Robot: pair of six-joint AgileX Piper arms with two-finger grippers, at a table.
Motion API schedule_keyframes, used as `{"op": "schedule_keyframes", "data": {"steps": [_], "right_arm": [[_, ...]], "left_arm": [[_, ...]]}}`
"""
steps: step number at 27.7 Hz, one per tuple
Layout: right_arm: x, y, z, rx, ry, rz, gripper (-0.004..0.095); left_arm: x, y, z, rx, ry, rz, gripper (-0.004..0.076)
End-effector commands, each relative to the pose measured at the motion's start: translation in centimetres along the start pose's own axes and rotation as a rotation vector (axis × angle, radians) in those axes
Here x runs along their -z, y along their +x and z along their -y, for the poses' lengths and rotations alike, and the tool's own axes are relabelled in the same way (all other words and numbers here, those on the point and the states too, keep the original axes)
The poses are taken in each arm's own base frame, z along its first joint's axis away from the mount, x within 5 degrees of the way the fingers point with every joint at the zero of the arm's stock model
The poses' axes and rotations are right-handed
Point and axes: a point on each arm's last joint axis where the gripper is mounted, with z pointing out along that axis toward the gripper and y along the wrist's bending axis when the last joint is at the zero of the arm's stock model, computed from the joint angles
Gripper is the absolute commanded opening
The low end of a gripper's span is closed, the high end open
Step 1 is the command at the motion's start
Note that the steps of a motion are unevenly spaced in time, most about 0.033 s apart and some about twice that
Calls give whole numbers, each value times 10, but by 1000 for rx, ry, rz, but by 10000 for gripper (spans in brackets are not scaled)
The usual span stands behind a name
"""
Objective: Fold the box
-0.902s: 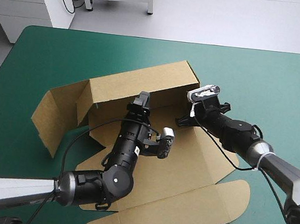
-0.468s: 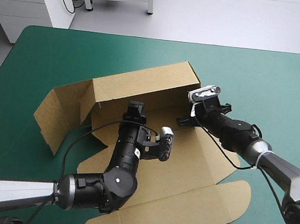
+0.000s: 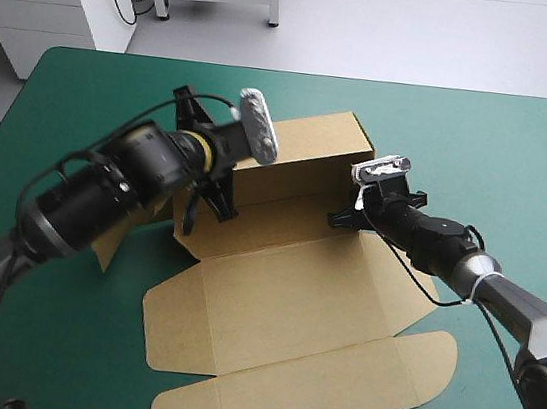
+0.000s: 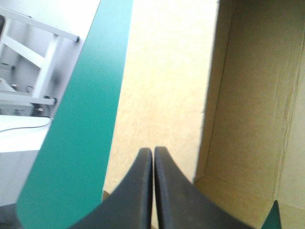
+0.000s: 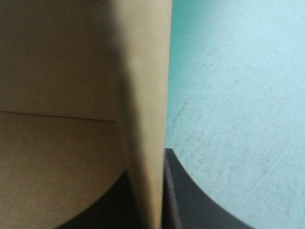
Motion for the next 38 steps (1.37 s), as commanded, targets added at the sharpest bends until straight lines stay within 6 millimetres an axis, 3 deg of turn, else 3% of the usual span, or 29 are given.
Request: {"op": "schedule_keyframes", "data": {"steps": [1,5,11,15,23,28,34,38], "right_arm": [[14,-21,-3,-3,-86,78,-20],[15,-18,4,-14,-116,40,-20],[21,-25,20,-51,-133,-36,-20],[26,-41,25,-77,-110,-76,-18],[41,-74,30,-170,-55,-127,-17],[56,-95,32,-205,-25,-173,-12],[83,-115,36,-260,50,-294,-12],[94,-117,35,-287,60,-396,-12]], "left_arm": [[36,14,-46,200,38,149,-8],[43,49,-83,451,77,211,-8],[65,96,-121,706,112,366,-8],[82,128,-138,841,108,431,-8],[108,181,-151,1035,79,487,-8],[90,208,-145,1176,131,538,-8],[44,242,-119,1345,198,463,-8],[24,255,-102,1421,239,414,-8]]}}
